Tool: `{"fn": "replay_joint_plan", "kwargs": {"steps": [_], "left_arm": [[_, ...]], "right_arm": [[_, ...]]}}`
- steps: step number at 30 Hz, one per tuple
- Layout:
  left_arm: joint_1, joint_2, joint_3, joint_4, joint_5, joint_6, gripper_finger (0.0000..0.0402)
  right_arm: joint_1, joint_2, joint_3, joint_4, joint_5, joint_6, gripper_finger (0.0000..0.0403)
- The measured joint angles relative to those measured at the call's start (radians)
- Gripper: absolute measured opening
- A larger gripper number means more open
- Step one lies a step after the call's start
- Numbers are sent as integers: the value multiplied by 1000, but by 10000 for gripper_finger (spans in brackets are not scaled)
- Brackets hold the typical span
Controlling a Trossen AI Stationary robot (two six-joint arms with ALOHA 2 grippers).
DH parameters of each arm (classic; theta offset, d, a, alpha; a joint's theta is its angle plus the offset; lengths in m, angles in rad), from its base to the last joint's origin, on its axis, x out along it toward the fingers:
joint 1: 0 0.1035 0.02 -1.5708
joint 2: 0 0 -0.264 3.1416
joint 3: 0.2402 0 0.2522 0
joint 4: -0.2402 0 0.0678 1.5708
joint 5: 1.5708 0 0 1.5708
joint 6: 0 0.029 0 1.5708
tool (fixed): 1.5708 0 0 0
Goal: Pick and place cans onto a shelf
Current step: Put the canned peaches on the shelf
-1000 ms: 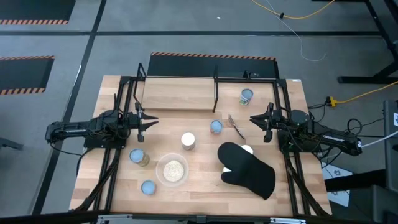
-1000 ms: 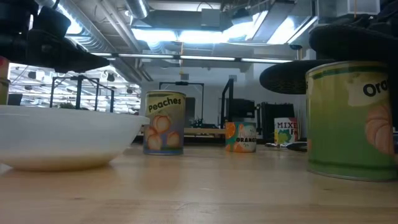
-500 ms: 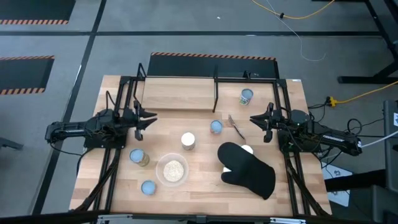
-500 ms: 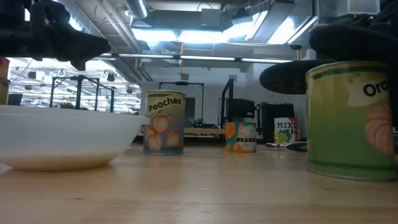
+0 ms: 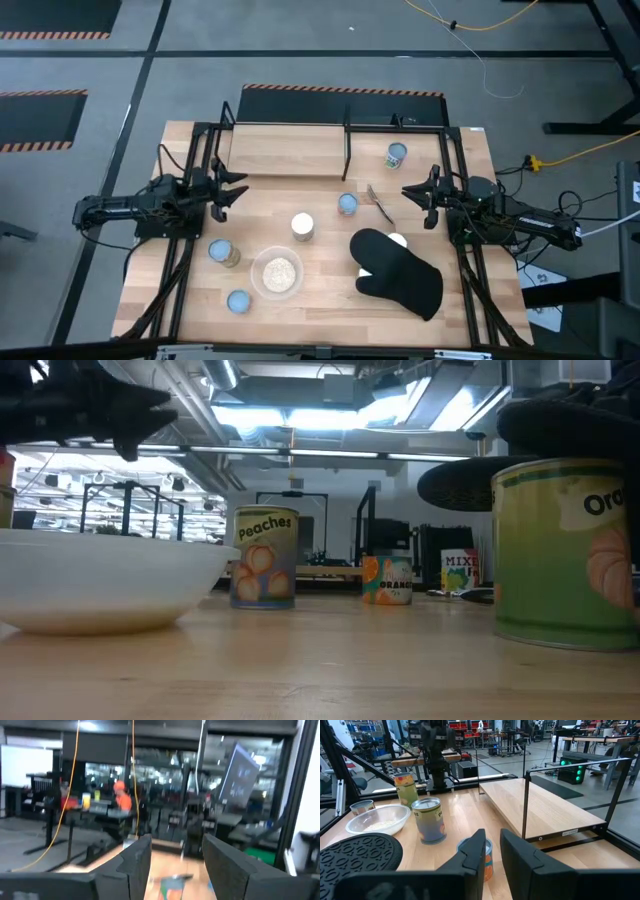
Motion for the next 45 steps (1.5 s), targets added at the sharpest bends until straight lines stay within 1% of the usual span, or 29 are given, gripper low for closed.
{"fn": "replay_joint_plan", "kwargs": {"steps": [4, 8, 13, 18, 21, 28, 32, 34, 39, 42, 45], "left_arm": [[-17, 47, 3, 99, 2, -5, 169], [-32, 153, 57, 104, 1, -5, 168], [-35, 356, 184, 103, -20, -5, 167], [-35, 583, 352, 58, -13, -8, 167], [-34, 708, 480, -37, 3, -7, 167], [-28, 975, 804, -350, 6, -4, 167], [-28, 1103, 953, -504, 10, -4, 167], [-28, 1162, 1016, -580, 28, -4, 167], [-28, 1285, 1124, -733, 80, -5, 167], [-28, 1340, 1148, -779, 128, -7, 167], [-28, 1385, 1151, -790, 174, -10, 167]], "right_arm": [[0, 0, 0, 0, 0, 0, 64], [0, 0, 0, 0, 0, 0, 64], [0, 0, 0, 0, 0, 0, 64], [0, 0, 0, 0, 0, 0, 64], [0, 0, 0, 0, 0, 0, 64], [0, 0, 0, 0, 0, -1, 64], [0, 0, 0, 0, 0, -1, 64], [0, 0, 0, 0, 0, -1, 64], [0, 0, 0, 0, 0, -1, 64], [0, 0, 0, 0, 0, -1, 64], [0, 0, 0, 0, 0, -1, 64]]}}
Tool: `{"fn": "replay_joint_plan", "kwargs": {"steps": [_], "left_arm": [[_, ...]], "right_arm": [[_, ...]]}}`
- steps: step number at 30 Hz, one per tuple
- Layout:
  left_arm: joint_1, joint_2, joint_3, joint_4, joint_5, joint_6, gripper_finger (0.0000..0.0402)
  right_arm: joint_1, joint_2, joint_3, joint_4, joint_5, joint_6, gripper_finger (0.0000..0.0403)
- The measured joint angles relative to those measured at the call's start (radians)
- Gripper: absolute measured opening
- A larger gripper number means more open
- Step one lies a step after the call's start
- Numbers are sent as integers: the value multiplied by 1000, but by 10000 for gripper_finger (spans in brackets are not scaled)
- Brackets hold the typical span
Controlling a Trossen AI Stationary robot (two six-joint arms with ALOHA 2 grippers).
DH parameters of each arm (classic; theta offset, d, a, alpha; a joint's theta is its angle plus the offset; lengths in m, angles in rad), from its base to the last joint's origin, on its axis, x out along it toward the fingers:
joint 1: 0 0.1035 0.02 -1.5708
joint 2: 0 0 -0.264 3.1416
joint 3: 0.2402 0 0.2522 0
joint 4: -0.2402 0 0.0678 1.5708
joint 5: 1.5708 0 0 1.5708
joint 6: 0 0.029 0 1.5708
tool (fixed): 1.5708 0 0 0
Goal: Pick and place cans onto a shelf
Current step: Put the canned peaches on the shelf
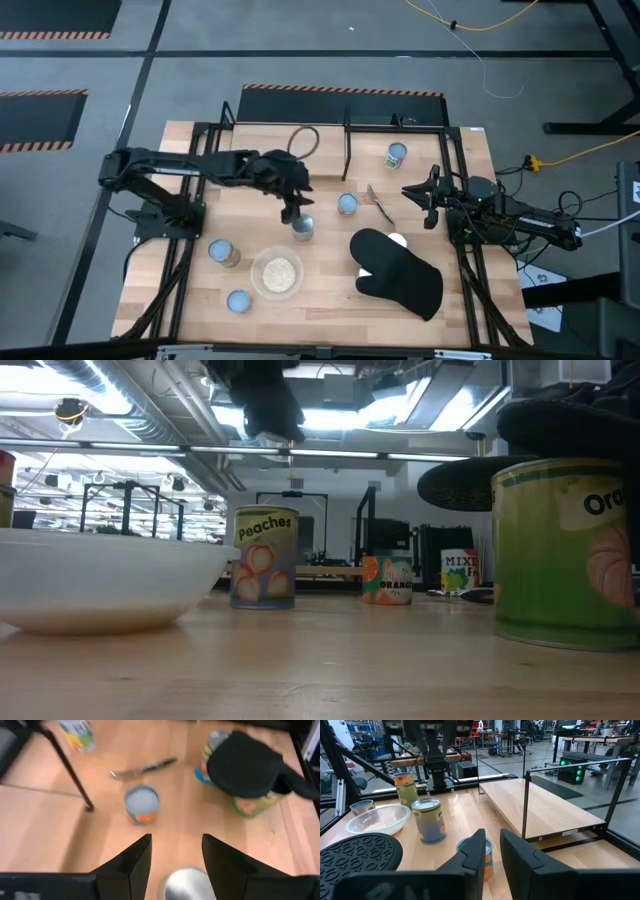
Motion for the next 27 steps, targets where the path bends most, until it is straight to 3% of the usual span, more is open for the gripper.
{"fn": "replay_joint_plan", "kwargs": {"steps": [14, 27], "left_arm": [[-6, 149, 0, -52, 33, -1, 167], [-6, 179, 0, -157, -17, -1, 167]], "right_arm": [[0, 0, 0, 0, 0, -78, 64], [0, 0, 0, 0, 0, -78, 64]]}}
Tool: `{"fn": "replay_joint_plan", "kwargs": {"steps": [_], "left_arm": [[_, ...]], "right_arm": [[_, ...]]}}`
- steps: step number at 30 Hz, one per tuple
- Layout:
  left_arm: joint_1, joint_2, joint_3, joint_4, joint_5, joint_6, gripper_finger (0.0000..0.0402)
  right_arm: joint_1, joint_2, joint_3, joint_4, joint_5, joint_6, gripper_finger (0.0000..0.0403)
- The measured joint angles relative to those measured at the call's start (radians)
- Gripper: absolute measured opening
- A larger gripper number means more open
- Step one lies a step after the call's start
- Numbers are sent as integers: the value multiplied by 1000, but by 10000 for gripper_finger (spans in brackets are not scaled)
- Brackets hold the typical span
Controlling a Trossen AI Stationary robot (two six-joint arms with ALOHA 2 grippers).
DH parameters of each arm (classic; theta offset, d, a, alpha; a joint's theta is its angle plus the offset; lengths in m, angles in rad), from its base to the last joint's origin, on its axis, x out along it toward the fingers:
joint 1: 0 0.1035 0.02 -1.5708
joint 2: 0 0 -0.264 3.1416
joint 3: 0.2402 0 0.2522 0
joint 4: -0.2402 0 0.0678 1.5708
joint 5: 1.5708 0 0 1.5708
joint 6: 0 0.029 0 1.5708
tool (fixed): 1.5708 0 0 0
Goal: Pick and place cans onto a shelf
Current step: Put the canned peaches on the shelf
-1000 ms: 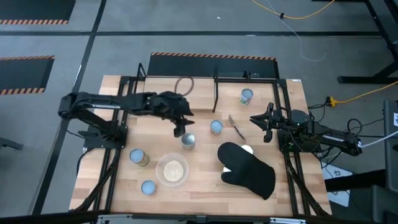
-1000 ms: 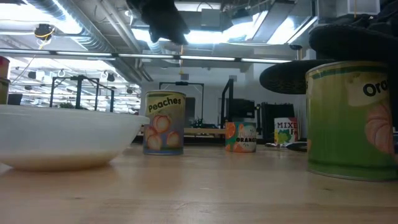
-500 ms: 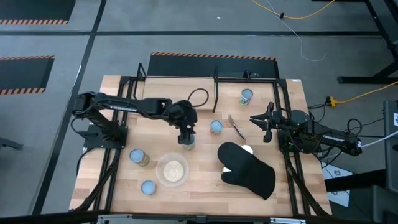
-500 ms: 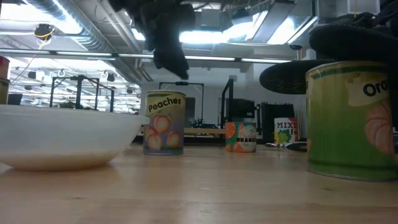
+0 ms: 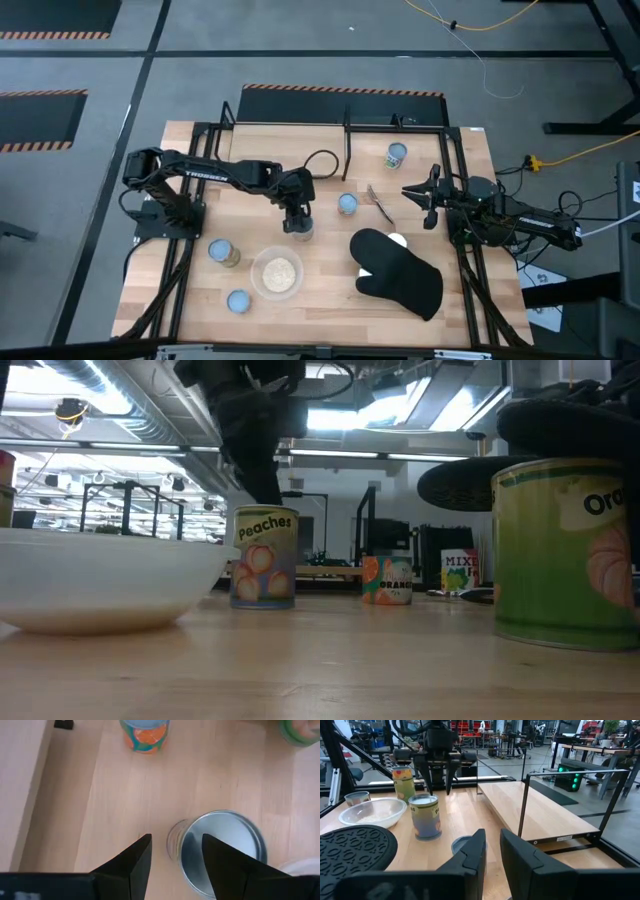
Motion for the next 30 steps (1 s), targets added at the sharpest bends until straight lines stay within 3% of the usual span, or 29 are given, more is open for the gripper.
{"fn": "replay_joint_plan", "kwargs": {"steps": [22, 30], "left_arm": [[-5, 43, 2, -77, 14, 3, 165], [-8, 45, 2, -80, 14, 5, 112]], "right_arm": [[0, 0, 0, 0, 0, 0, 64], [0, 0, 0, 0, 0, 0, 64]]}}
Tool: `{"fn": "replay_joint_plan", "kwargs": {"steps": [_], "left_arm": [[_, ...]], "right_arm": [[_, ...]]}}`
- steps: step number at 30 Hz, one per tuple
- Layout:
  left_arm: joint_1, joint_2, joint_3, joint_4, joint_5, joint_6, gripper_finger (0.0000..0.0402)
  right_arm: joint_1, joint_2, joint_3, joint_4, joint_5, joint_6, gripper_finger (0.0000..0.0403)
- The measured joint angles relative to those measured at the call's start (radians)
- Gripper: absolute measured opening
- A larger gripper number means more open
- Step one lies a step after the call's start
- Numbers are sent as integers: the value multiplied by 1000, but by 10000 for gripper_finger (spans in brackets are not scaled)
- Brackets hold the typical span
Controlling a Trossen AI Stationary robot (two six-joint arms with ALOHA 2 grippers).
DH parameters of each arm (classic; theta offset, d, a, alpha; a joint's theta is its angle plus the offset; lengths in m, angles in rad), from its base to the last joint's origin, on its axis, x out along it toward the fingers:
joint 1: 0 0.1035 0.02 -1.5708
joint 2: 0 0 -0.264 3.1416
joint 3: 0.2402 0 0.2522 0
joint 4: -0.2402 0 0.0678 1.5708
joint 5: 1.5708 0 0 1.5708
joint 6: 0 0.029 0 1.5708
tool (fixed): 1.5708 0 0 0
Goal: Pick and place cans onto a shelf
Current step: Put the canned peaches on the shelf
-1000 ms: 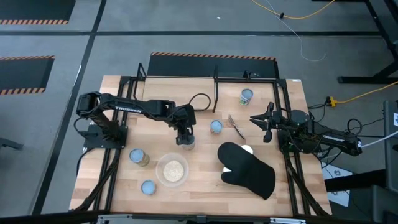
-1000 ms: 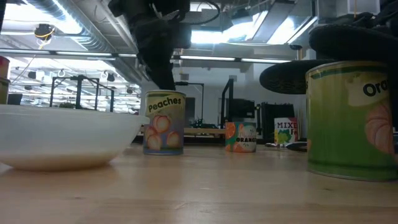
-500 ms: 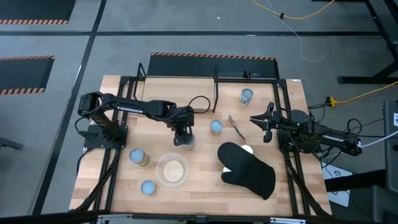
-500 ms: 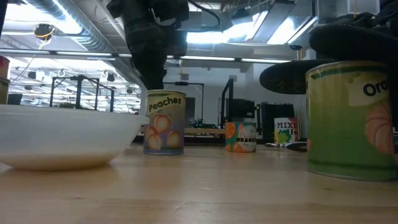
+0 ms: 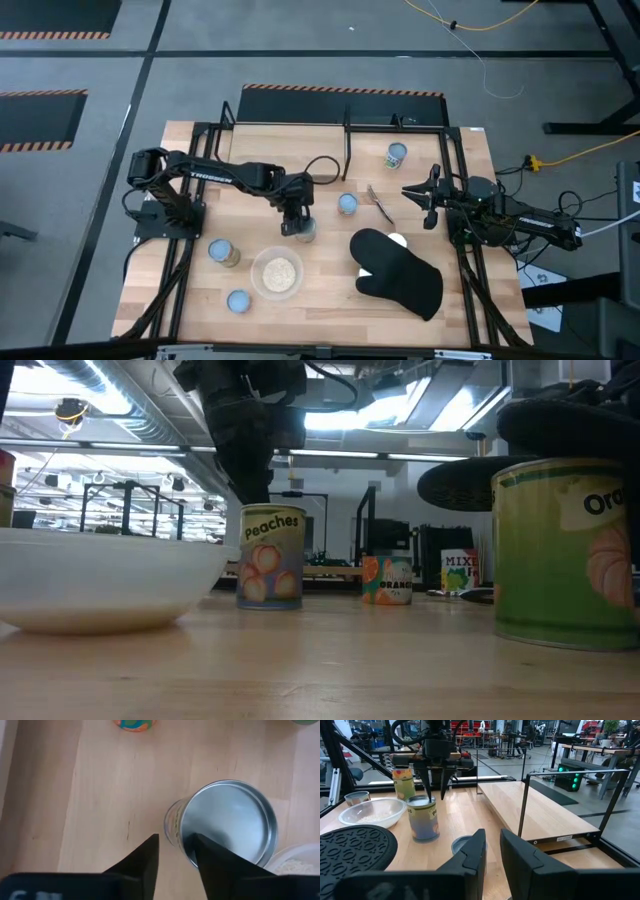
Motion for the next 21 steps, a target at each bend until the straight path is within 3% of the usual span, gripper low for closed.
{"fn": "replay_joint_plan", "kwargs": {"steps": [13, 21], "left_arm": [[3, 0, -1, 0, 10, -1, 7], [2, 2, -1, 19, 11, -3, 2]], "right_arm": [[0, 0, 0, 0, 0, 0, 64], [0, 0, 0, 0, 0, 0, 64]]}}
